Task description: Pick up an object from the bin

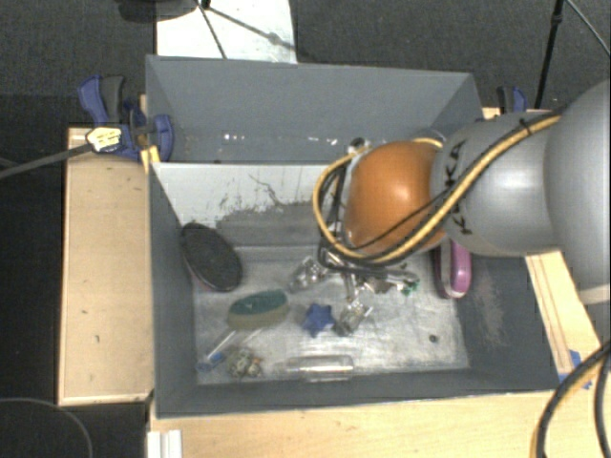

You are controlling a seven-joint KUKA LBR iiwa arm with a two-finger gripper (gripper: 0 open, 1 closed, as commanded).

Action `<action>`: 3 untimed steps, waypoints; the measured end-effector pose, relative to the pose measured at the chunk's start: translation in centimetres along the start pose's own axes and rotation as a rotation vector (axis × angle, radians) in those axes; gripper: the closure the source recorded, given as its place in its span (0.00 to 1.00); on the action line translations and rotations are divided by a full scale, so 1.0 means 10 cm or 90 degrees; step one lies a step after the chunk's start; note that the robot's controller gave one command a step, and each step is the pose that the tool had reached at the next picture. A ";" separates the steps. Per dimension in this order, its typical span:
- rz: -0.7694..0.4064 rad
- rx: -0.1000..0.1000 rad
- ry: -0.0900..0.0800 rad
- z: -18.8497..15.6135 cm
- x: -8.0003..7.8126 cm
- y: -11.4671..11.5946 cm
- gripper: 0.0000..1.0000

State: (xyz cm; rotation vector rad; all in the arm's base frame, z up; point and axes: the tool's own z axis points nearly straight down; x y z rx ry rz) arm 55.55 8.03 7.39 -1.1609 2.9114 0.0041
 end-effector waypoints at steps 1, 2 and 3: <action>-0.118 0.003 -0.001 0.01 0.03 0.26 0.00; -0.118 0.004 -0.003 -0.01 0.01 0.25 1.00; -0.236 0.004 0.000 -1.54 0.07 0.01 1.00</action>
Offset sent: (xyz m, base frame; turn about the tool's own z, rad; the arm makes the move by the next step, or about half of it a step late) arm -0.0225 0.0159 -0.0039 -0.1875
